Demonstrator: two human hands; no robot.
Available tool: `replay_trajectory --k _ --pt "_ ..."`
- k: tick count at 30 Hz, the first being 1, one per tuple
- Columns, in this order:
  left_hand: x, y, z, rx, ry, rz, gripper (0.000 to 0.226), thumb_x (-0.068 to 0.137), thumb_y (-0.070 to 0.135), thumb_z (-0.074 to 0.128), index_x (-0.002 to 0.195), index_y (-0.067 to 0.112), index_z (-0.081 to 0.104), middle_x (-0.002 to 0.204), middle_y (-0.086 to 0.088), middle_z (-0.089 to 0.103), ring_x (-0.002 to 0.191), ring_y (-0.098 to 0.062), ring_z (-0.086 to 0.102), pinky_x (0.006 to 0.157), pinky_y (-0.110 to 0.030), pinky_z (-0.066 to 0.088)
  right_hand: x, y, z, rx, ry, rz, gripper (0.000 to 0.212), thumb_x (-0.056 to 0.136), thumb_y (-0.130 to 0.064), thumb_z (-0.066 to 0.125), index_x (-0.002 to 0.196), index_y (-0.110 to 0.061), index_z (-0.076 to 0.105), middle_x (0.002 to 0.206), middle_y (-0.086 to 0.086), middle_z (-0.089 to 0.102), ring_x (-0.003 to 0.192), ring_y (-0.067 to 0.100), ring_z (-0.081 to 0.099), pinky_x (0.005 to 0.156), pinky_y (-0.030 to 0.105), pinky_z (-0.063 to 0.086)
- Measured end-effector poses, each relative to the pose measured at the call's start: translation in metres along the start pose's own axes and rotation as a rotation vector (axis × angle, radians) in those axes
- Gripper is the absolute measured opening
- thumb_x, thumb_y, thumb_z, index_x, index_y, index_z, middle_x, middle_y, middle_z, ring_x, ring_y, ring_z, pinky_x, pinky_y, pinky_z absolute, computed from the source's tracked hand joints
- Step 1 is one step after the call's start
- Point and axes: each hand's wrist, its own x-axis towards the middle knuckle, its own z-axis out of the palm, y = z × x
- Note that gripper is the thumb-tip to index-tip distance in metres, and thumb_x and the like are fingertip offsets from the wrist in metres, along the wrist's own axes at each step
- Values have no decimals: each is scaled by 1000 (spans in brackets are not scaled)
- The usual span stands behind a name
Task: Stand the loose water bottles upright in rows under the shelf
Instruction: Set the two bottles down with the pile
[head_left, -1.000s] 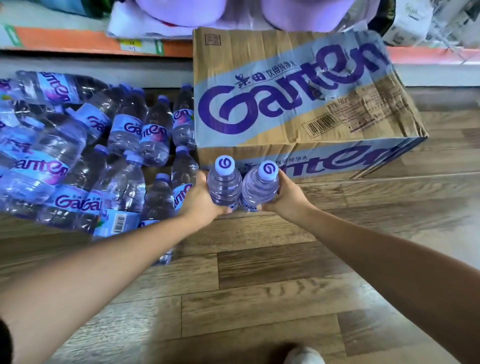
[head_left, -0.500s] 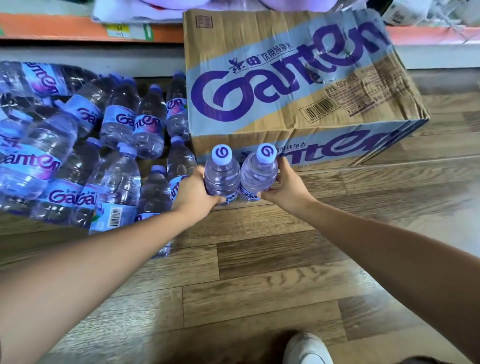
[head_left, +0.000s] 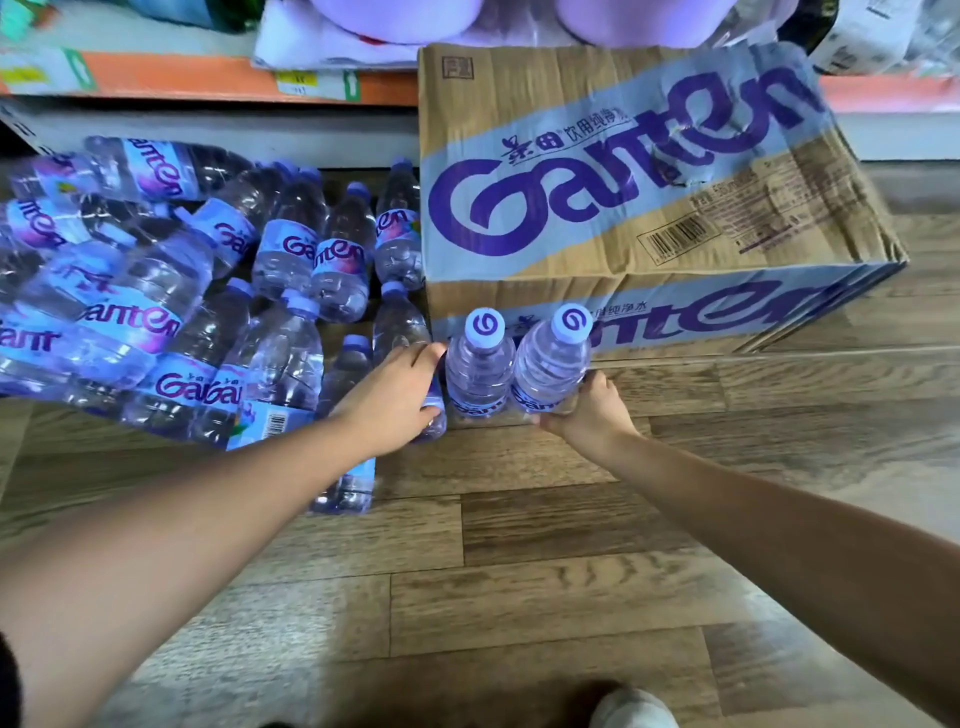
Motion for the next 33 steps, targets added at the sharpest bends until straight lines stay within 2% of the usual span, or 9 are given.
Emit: replay_trajectory --k 3,7,12,16,21,24,26,29,33 --pt "-11 -24 -11 120 95 20 60 90 25 56 141 4 34 135 -14 46 130 -29 39 109 -34 31 -27 -7 10 -235 -70 52 67 85 -34 64 136 -4 32 139 13 38 130 32 42 104 40 40" --pt "-12 -63 -41 168 225 -139 55 89 24 58 137 4 42 130 -18 51 121 -37 44 105 -42 36 -57 -37 27 -433 -233 -123 54 85 -29 58 132 -8 41 137 13 41 127 31 46 99 36 42" --pt "1 -108 -85 129 137 -368 53 91 32 55 136 8 40 131 -23 47 122 -42 44 97 -47 42 -63 -94 42 -482 -330 -336 45 86 -26 56 127 -11 47 131 12 48 118 31 52 92 34 46" --pt "15 -135 -109 81 58 -375 57 92 36 53 140 8 37 136 -23 48 124 -40 47 101 -45 42 -52 -133 55 -486 -342 -400 35 86 -19 53 119 -6 48 126 16 51 116 33 54 92 34 48" --pt "19 -146 -131 120 -76 -318 67 96 42 43 150 15 14 153 -16 29 137 -37 36 109 -45 36 -48 -201 58 -549 -296 -456 55 90 -19 53 138 -6 29 142 15 36 131 35 40 97 39 40" --pt "17 -147 -149 151 -151 -233 64 100 40 33 151 13 7 160 -8 10 148 -25 11 121 -40 13 -36 -244 51 -673 -228 -490 73 92 -23 53 150 -7 11 158 8 12 148 26 13 117 37 20" --pt "15 -146 -164 163 -181 -201 61 101 38 28 151 13 5 161 -5 5 149 -21 4 122 -38 5 -26 -265 42 -724 -189 -463 77 94 -26 50 152 -7 3 161 7 0 150 24 0 121 36 8" --pt "14 -146 -179 170 -231 -175 61 101 40 23 152 15 1 161 -3 -2 149 -19 -1 122 -38 2 -12 -283 24 -769 -160 -383 76 96 -30 44 152 -7 -2 161 8 -8 150 24 -6 123 37 2" --pt "41 -148 -187 184 -295 -155 64 101 44 21 152 16 -5 161 -1 -7 149 -17 -4 121 -37 0 20 -295 1 -782 -144 -329 77 97 -32 44 152 -6 -2 161 10 -9 150 25 -7 123 38 4"
